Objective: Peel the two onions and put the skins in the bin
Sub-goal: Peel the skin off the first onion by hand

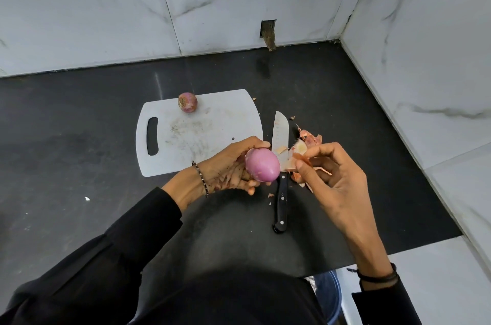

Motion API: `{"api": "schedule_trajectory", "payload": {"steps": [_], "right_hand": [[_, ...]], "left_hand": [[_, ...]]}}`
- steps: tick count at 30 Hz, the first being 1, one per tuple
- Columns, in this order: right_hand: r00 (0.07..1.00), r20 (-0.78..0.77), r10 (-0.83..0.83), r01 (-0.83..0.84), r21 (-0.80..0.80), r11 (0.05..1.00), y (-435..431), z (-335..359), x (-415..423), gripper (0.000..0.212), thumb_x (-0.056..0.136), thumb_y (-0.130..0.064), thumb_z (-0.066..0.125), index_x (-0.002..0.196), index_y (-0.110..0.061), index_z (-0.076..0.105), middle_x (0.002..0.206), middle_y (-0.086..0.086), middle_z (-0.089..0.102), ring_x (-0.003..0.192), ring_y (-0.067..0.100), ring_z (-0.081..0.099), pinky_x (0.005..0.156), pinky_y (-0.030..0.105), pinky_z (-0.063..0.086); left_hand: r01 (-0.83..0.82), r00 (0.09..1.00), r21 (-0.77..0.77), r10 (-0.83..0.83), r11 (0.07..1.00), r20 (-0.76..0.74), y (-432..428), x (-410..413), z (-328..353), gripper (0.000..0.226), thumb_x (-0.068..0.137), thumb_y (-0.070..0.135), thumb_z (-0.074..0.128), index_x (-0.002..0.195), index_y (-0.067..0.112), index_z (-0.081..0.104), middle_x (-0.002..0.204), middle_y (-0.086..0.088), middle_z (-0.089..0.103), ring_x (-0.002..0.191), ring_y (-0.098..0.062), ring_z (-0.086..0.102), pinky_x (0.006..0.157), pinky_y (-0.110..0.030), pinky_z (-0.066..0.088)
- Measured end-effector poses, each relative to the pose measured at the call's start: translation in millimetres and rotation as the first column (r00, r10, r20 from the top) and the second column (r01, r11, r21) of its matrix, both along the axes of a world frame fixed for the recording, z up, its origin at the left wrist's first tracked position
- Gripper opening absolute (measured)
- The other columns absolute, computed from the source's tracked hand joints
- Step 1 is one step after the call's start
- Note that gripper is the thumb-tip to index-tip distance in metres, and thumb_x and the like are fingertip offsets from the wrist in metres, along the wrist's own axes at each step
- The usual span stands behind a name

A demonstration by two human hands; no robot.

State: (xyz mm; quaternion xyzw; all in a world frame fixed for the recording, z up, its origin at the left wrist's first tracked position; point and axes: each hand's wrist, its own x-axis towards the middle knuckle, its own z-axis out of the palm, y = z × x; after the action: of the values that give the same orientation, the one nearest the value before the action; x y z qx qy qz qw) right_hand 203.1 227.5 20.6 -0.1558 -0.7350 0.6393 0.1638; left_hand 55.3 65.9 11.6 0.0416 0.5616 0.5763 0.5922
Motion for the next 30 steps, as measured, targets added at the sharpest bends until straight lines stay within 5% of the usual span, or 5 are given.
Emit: {"api": "schedule_trajectory", "payload": {"steps": [3, 8, 14, 22, 30], "right_hand": [[0.994, 0.047, -0.103, 0.1, 0.045, 0.994, 4, -2, 0, 0.011, 0.092, -0.013, 0.074, 0.097, -0.018, 0.065, 0.097, 0.003, 0.075, 0.083, 0.018, 0.074, 0.075, 0.028, 0.061], [0.972, 0.118, -0.202, 0.175, 0.206, 0.963, 16, -12, 0, 0.012, 0.093, -0.019, 0.074, 0.1, -0.023, 0.066, 0.098, -0.007, 0.074, 0.09, 0.01, 0.071, 0.077, 0.029, 0.061], [0.96, 0.205, -0.189, 0.066, 0.492, 0.868, 21, -25, -4, 0.027, 0.09, -0.027, 0.077, 0.112, -0.025, 0.063, 0.109, -0.009, 0.066, 0.1, 0.008, 0.064, 0.086, 0.029, 0.055], [0.999, -0.019, -0.036, 0.041, 0.586, 0.81, -15, -13, -11, 0.019, 0.095, -0.007, 0.066, 0.11, -0.017, 0.073, 0.106, -0.023, 0.063, 0.107, 0.003, 0.058, 0.095, 0.024, 0.047], [0.975, -0.166, 0.145, -0.047, 0.486, 0.873, -52, -6, -6, 0.03, 0.09, -0.014, 0.056, 0.116, -0.013, 0.073, 0.12, 0.0, 0.066, 0.123, 0.013, 0.058, 0.104, 0.032, 0.048]], "left_hand": [[-0.129, 0.989, 0.071, 0.124, 0.989, 0.076, -5, 2, -4, 0.036, 0.082, 0.038, 0.064, 0.105, 0.012, 0.054, 0.1, -0.025, 0.064, 0.081, -0.031, 0.056, 0.053, -0.028, 0.054], [-0.201, 0.97, 0.172, 0.171, 0.964, 0.174, -11, 3, -7, 0.046, 0.088, 0.042, 0.058, 0.106, 0.0, 0.055, 0.092, -0.025, 0.065, 0.067, -0.025, 0.061, 0.054, -0.028, 0.05], [-0.2, 0.98, 0.135, 0.197, 0.97, 0.039, -11, 5, -6, 0.064, 0.091, 0.059, 0.043, 0.081, 0.001, 0.069, 0.077, -0.024, 0.064, 0.064, -0.029, 0.057, 0.046, -0.025, 0.046], [-0.197, 0.975, 0.131, 0.207, 0.972, -0.076, -7, 13, 2, 0.065, 0.09, 0.058, 0.038, 0.079, 0.001, 0.067, 0.071, -0.021, 0.065, 0.059, -0.028, 0.062, 0.05, -0.026, 0.051], [-0.288, 0.953, 0.14, 0.297, 0.947, -0.051, -6, 15, 8, 0.053, 0.085, 0.056, 0.046, 0.065, 0.011, 0.066, 0.065, -0.01, 0.061, 0.056, -0.024, 0.059, 0.051, -0.026, 0.048]]}}
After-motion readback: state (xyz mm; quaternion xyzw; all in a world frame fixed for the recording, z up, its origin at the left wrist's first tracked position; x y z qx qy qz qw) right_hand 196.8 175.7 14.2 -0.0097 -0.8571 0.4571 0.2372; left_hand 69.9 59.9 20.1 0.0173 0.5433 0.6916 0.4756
